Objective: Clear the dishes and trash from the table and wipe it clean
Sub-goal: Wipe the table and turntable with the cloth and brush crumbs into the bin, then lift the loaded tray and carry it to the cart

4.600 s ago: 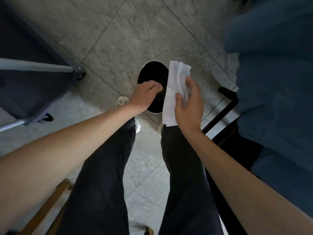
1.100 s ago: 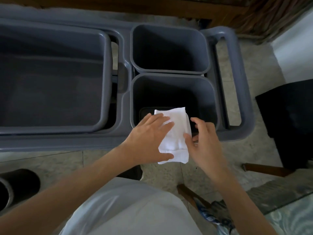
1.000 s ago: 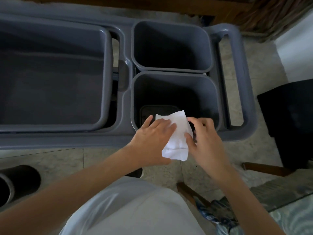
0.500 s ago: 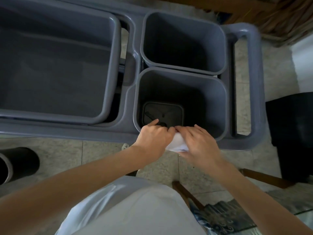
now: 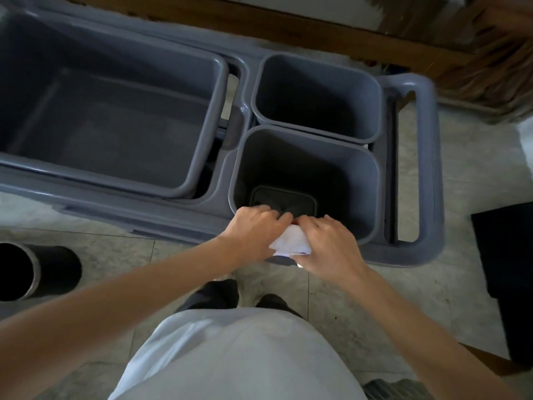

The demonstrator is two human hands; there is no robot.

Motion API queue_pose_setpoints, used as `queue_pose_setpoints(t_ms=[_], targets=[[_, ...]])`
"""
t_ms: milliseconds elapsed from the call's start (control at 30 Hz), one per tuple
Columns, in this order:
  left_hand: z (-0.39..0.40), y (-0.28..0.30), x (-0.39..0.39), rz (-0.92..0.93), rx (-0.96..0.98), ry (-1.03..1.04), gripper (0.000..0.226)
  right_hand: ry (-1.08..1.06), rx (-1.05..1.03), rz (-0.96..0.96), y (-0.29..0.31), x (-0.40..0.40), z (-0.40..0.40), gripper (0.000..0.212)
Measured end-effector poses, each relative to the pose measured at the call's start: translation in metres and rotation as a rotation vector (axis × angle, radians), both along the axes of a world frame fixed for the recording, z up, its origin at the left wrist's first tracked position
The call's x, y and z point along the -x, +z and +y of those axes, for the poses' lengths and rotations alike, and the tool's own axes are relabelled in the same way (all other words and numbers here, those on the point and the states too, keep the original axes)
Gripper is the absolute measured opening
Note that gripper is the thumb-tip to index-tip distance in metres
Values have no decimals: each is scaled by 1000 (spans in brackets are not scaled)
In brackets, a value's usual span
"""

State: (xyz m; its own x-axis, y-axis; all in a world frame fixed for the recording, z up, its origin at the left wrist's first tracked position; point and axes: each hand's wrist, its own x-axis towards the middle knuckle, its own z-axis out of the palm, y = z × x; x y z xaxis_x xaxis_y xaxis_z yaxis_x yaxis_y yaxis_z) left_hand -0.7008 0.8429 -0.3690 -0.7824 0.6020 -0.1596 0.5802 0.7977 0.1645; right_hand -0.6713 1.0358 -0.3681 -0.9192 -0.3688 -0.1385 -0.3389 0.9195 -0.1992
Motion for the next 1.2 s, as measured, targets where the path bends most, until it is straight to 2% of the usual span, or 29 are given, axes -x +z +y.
queue_pose_setpoints(t_ms=[100, 200, 267, 367, 533, 767, 967, 1200], targets=[[-10, 9, -5, 2, 49, 22, 87, 7, 76, 0, 6, 1, 5, 85], [-26, 26, -19, 49, 38, 107, 101, 57, 142, -21, 21, 3, 10, 109], [-36, 35, -39, 95, -34, 219, 98, 99, 189, -32, 34, 3, 11, 107], [-50, 49, -70, 196, -64, 413, 86, 186, 320, 61, 54, 5, 3, 93], [-82, 76, -136, 331, -55, 734, 81, 352, 406, 156, 80, -7, -50, 100], [-155, 104, -237, 411, -1, 1096, 79, 633, 418, 133, 103, -38, -161, 102], [-222, 113, -339, 449, 17, 1344, 77, 868, 410, 143, 119, -101, -276, 100], [-313, 116, -480, 477, 1, 1567, 75, 1067, 443, 61, 125, -218, -421, 102]])
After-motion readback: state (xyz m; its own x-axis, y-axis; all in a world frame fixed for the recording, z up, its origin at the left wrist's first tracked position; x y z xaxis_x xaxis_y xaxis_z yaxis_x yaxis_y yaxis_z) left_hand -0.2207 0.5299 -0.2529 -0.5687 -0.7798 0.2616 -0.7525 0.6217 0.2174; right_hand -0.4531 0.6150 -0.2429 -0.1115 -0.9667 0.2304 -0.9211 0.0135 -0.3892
